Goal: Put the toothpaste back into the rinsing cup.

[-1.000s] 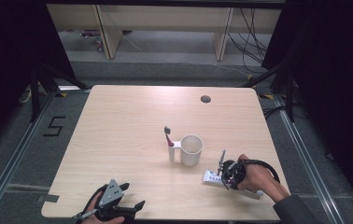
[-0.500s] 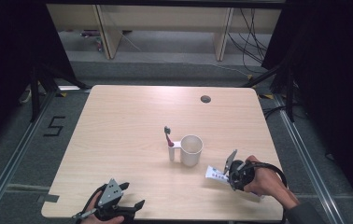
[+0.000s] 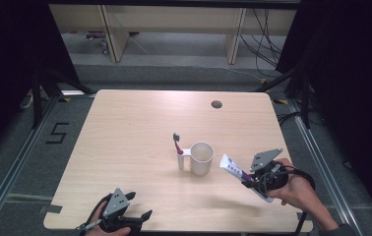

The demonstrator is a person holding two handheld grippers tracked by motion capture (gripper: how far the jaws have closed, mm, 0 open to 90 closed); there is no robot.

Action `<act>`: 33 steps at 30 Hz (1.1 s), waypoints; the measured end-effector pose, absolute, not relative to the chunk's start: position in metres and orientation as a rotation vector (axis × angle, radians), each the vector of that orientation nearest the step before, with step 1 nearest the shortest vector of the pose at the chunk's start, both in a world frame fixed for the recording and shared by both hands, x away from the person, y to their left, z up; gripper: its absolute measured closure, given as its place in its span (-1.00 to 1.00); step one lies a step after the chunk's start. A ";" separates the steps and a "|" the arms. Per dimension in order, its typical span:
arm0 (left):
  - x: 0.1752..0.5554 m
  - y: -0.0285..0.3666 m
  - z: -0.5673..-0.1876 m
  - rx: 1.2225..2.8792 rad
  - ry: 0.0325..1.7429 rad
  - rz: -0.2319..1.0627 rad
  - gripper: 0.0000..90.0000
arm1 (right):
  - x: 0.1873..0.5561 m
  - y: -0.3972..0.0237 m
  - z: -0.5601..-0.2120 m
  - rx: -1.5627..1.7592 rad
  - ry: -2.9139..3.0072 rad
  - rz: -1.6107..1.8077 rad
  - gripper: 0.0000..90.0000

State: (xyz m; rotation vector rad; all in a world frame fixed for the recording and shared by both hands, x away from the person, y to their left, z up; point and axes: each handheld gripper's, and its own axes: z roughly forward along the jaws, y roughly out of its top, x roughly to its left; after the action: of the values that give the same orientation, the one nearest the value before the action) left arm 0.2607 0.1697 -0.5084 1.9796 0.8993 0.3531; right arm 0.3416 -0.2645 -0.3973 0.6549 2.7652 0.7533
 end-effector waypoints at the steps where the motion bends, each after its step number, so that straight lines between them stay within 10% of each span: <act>1: 0.261 0.169 -0.509 1.979 0.908 0.353 -0.64 | 0.343 -0.265 -0.392 0.647 2.744 0.777 0.71; 33: 0.260 0.171 -0.507 1.968 0.897 0.366 -0.64 | 0.417 -0.208 -0.362 0.807 2.254 1.528 0.71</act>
State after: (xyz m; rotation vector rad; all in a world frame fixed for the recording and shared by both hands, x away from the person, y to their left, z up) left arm 0.2603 0.1709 -0.5067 1.9680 0.8969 0.3658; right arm 0.4175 -0.2075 -0.3618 0.8069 2.2540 1.5275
